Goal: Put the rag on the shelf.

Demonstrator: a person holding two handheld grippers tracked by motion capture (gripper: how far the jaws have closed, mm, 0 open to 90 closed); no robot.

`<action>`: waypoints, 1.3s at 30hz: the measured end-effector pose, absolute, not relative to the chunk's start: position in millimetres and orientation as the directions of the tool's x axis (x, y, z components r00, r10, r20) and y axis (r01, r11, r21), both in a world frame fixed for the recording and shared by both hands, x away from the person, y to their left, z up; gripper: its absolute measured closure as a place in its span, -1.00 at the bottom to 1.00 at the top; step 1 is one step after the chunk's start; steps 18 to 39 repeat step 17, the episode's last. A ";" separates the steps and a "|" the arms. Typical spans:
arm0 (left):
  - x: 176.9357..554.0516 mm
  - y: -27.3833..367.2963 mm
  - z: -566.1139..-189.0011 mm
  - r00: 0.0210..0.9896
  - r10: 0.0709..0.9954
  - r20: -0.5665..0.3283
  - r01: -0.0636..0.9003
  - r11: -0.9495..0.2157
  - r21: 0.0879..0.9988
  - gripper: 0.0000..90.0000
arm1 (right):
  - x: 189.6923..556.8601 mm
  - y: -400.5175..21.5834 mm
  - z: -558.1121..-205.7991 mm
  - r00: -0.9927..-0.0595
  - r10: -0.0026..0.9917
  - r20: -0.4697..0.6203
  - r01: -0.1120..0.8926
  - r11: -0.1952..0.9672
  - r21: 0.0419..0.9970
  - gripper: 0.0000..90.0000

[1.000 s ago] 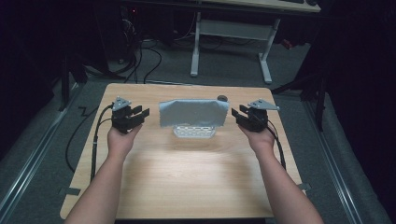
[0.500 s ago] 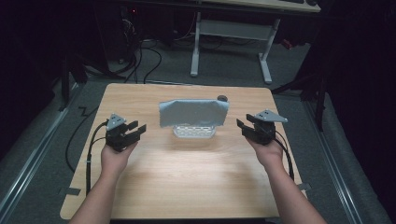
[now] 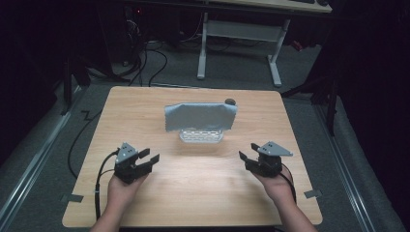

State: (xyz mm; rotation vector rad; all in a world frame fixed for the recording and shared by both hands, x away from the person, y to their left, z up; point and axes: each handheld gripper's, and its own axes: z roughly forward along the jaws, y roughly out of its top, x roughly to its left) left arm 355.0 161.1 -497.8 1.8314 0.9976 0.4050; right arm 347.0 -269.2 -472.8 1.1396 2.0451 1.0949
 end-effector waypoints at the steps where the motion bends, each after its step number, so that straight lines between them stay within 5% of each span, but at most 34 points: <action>1: 349.7 158.2 -502.3 0.614 0.775 -0.151 0.464 -0.199 0.863 0.12 | 342.4 -268.0 -478.2 -0.491 0.868 -0.068 0.429 0.309 0.848 -0.11; 10: 318.1 136.5 -529.4 0.657 0.738 -0.154 0.531 -0.308 0.789 0.05 | 315.4 -251.4 -528.4 -0.559 0.826 -0.077 0.484 0.401 0.778 -0.17; 39: 326.6 136.4 -531.8 0.650 0.742 -0.164 0.538 -0.298 0.788 -0.01 | 317.1 -248.5 -523.9 -0.563 0.822 -0.081 0.454 0.390 0.801 -0.17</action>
